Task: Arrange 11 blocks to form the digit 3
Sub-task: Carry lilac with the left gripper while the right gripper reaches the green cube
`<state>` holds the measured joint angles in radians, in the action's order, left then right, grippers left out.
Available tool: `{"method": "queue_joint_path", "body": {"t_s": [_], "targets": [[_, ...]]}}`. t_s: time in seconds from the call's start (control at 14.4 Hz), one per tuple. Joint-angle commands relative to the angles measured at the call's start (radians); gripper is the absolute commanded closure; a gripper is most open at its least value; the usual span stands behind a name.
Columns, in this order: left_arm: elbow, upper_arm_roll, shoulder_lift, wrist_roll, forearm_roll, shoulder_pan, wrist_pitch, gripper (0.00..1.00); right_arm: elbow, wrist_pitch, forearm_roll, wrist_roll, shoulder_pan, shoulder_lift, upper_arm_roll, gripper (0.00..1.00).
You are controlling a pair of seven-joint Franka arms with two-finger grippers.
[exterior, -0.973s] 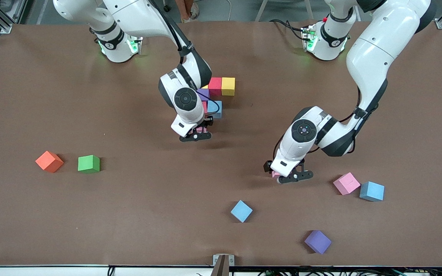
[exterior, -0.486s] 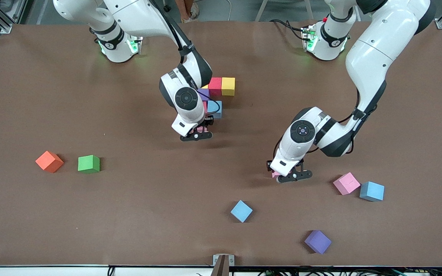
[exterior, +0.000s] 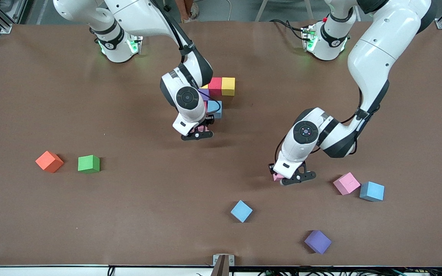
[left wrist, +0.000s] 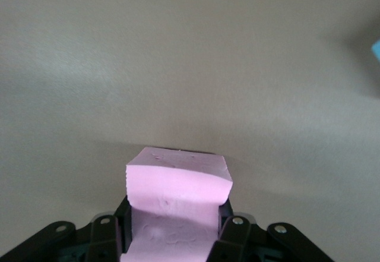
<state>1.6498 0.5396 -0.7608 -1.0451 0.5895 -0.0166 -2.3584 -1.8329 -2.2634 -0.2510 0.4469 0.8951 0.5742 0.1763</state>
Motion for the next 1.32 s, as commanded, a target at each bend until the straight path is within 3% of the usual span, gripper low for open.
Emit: {"method": "queue_joint_path", "body": {"t_s": [0.0, 0.14, 0.21, 0.28, 0.69, 0.9, 1.11, 1.25], "targets": [[-0.034, 0.008, 0.043, -0.073, -0.060, 0.010, 0.104, 0.73, -0.026, -0.005, -0.016, 0.007, 0.013, -0.019, 0.006, 0.53], [-0.042, 0.026, 0.049, -0.162, -0.091, 0.012, 0.168, 0.73, -0.026, -0.005, -0.016, 0.009, 0.013, -0.014, 0.005, 0.51], [-0.039, 0.039, 0.054, -0.234, -0.091, 0.011, 0.188, 0.73, -0.026, -0.005, -0.016, 0.010, 0.013, -0.013, 0.005, 0.33], [-0.038, 0.052, 0.057, -0.306, -0.091, 0.009, 0.200, 0.73, -0.026, -0.004, -0.016, 0.012, 0.013, -0.014, 0.005, 0.00], [-0.028, 0.161, 0.061, -0.723, -0.096, -0.003, 0.370, 0.73, -0.003, -0.004, -0.016, 0.012, 0.004, -0.016, 0.006, 0.00], [0.010, 0.187, 0.061, -0.895, -0.180, -0.005, 0.427, 0.77, 0.017, 0.001, -0.016, 0.010, -0.022, -0.045, 0.017, 0.00], [0.064, 0.226, 0.058, -1.079, -0.204, -0.006, 0.426, 0.80, 0.081, 0.118, -0.011, 0.101, -0.085, -0.102, 0.032, 0.00], [0.093, 0.246, 0.057, -1.188, -0.218, -0.003, 0.410, 0.82, 0.183, 0.255, -0.010, 0.101, -0.128, -0.103, 0.106, 0.00]]}}
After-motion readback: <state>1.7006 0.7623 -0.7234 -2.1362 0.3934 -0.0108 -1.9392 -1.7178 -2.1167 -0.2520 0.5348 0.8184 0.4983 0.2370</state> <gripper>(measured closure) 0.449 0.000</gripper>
